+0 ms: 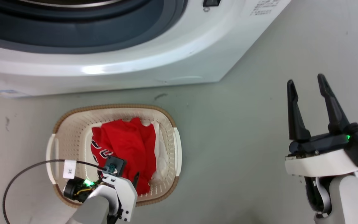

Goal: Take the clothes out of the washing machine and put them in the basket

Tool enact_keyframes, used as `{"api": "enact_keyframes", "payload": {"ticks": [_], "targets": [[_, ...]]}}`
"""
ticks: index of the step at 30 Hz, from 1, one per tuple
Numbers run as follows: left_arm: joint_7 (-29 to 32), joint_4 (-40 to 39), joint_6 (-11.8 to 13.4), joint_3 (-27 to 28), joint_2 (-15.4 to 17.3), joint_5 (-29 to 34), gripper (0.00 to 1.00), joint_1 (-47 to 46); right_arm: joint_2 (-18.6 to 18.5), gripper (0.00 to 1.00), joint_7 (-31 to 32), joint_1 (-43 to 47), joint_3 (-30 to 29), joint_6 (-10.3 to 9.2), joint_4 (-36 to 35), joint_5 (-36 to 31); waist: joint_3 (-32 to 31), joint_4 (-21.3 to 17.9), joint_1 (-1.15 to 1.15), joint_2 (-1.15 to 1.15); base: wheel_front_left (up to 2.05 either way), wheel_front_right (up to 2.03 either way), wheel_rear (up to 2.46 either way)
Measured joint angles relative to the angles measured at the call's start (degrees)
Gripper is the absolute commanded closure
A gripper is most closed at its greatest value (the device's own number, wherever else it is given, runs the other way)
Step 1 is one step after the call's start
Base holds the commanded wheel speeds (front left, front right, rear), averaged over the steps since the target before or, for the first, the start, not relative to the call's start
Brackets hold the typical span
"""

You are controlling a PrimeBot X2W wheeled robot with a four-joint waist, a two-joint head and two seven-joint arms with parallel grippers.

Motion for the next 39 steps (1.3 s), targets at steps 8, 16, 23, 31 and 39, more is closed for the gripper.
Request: {"api": "enact_keyframes", "payload": {"ticks": [8,16,23,31,39], "targets": [[-0.93,-11.5,4.37,4.37,1.0,-1.29,0.0,4.36,0.0,0.0,0.01,4.08,0.2,0.0,0.82,-0.53,-7.85,1.87,0.0,0.0,0.0,0.0,0.0],[-1.01,-29.55,9.59,12.71,4.11,0.92,0.0,13.32,0.01,0.0,0.01,7.38,0.81,0.0,1.41,-0.7,-14.86,3.64,-0.01,0.0,0.0,0.0,0.0],[-1.0,-43.09,12.67,19.82,3.97,4.56,0.0,21.0,0.0,0.0,0.01,10.08,-0.2,0.0,1.72,-0.67,-20.27,4.85,-0.01,0.0,0.0,0.0,0.0],[-1.01,-56.25,14.39,28.09,1.0,8.88,0.0,28.64,0.0,0.0,0.01,12.54,-0.59,0.0,1.46,-0.68,-24.6,5.94,-0.01,0.0,0.0,0.0,0.0],[-1.0,-63.3,14.33,33.82,-1.85,13.89,0.0,34.79,0.0,0.0,0.01,14.8,-0.54,0.0,1.26,-0.66,-27.84,6.21,-0.01,0.0,0.0,0.0,0.0]]}}
